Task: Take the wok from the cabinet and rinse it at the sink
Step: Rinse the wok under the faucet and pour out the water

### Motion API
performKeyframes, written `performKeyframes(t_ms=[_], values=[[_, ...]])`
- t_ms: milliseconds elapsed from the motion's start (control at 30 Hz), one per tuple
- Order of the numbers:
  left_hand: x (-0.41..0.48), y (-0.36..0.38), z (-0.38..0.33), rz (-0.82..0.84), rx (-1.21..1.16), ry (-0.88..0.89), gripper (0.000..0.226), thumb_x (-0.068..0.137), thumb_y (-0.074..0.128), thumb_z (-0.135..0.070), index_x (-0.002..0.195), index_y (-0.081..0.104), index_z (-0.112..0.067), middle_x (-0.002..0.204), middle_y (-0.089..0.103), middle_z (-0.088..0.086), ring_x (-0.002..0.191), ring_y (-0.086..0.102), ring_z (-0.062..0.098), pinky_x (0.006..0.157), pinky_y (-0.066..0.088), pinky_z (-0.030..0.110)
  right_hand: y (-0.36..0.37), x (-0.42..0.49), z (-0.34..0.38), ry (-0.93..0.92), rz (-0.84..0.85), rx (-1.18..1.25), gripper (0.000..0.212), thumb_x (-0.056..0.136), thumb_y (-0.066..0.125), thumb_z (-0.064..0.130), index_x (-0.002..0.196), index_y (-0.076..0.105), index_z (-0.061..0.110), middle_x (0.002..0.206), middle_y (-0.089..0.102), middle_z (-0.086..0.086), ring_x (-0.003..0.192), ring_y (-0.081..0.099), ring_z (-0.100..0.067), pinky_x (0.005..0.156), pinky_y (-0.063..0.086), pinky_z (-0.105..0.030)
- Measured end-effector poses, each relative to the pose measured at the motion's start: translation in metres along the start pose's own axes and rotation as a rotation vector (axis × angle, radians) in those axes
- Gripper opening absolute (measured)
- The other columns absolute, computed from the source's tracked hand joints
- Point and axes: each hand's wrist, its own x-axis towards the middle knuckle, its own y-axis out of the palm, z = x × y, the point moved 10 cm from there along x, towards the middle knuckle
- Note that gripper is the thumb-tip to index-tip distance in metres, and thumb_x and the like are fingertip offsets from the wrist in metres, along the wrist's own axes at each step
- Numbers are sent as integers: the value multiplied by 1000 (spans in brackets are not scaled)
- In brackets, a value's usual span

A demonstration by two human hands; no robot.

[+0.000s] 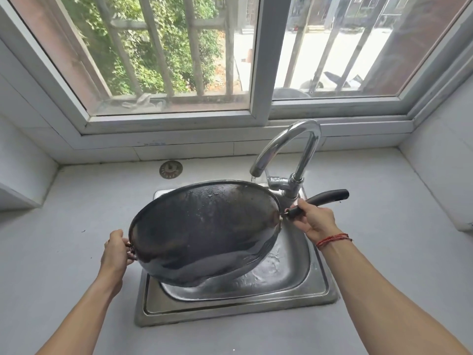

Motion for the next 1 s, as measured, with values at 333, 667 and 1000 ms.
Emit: performKeyframes(t_ms=[333, 667, 1000], values=[[14, 7, 2, 44, 18, -16, 45, 92, 27, -43, 85, 50, -5, 76, 48, 14, 69, 47, 28, 76, 41, 41, -3, 15, -3, 20, -35, -51, 10, 92, 65, 5, 93, 57, -2, 82, 66, -16, 70, 69, -23, 55, 60, -37], [9, 13, -2, 101, -170, 68, 31, 95, 33, -35, 93, 52, -11, 82, 49, 12, 74, 49, 24, 85, 42, 46, -7, 13, 4, 42, -59, -22, 9, 91, 64, 0, 88, 57, -3, 93, 66, -22, 82, 69, -32, 54, 60, -41], [8, 16, -5, 88, -288, 103, 45, 102, 39, -49, 117, 54, -9, 85, 45, 8, 75, 47, 21, 79, 48, 41, -13, 11, 6, 36, -54, -9, 11, 90, 67, 3, 91, 58, -3, 90, 69, -20, 78, 71, -28, 48, 58, -35]])
